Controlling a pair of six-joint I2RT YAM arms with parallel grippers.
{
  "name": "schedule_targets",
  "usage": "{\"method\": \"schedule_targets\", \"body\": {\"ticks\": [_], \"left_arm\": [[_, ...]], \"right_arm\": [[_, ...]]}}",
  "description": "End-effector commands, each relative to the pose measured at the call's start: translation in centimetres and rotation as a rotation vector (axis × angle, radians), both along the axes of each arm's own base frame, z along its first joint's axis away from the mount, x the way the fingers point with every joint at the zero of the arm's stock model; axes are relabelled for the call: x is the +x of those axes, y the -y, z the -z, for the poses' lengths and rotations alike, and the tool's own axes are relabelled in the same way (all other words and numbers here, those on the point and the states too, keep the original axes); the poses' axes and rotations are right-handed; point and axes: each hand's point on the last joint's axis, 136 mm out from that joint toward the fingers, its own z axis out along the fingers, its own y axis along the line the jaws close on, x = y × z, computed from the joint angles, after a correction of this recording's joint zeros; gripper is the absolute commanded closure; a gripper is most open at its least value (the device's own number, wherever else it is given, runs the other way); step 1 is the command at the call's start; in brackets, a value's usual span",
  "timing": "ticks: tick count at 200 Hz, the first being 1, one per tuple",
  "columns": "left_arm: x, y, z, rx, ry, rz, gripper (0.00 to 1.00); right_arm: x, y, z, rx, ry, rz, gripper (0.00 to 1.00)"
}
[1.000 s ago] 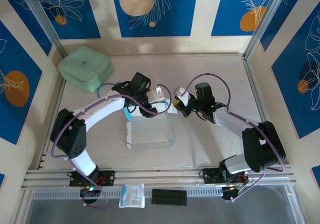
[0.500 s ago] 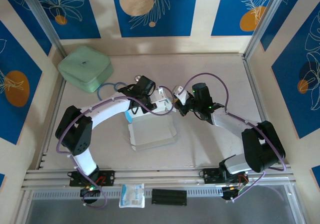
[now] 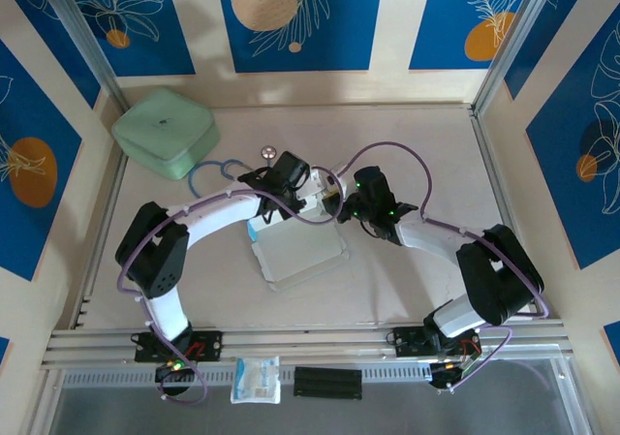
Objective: Fold the paper box
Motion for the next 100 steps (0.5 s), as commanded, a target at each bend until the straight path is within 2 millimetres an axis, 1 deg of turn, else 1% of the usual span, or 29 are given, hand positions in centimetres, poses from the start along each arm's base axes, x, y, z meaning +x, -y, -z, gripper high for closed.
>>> {"method": "schedule_targets", "body": {"ticks": [1, 9, 16, 28, 50, 64, 76, 87, 100], "left_arm": [[-0.1, 0.4, 1.1, 0.010, -0.013, -0.007, 0.73], [-0.1, 0.4, 1.1, 0.010, -0.010, -0.004, 0.73], [-0.2, 0.4, 1.1, 0.008, -0.008, 0.002, 0.73], [-0.2, 0.4, 1.2, 0.009, -0.004, 0.006, 0.73], [-0.3, 0.6, 1.6, 0.008, -0.012, 0.016, 0.73], [-0.3, 0.8, 1.7, 0.003, -0.011, 0.023, 0.73], [-0.3, 0.9, 1.6, 0.000, -0.008, 0.028, 0.73], [-0.3, 0.9, 1.5, 0.000, -0.005, 0.031, 0.73], [-0.4, 0.9, 1.6, 0.001, -0.005, 0.036, 0.73]], "right_arm": [[-2.0, -1.4, -1.6, 0.094, -0.057, -0.148, 0.74], [-3.0, -1.3, -2.2, 0.121, -0.082, -0.209, 0.73], [-3.4, -0.9, -2.7, 0.143, -0.104, -0.236, 0.72], [-4.1, 0.3, -3.6, 0.197, -0.149, -0.282, 0.69], [-4.8, 2.4, -6.2, 0.311, -0.201, -0.343, 0.65], [-4.5, 4.1, -7.9, 0.361, -0.203, -0.343, 0.63], [-4.0, 5.4, -8.9, 0.370, -0.192, -0.330, 0.63], [-2.8, 6.7, -8.9, 0.335, -0.172, -0.274, 0.63], [-0.6, 8.4, -8.4, 0.286, -0.167, -0.179, 0.63]]}}
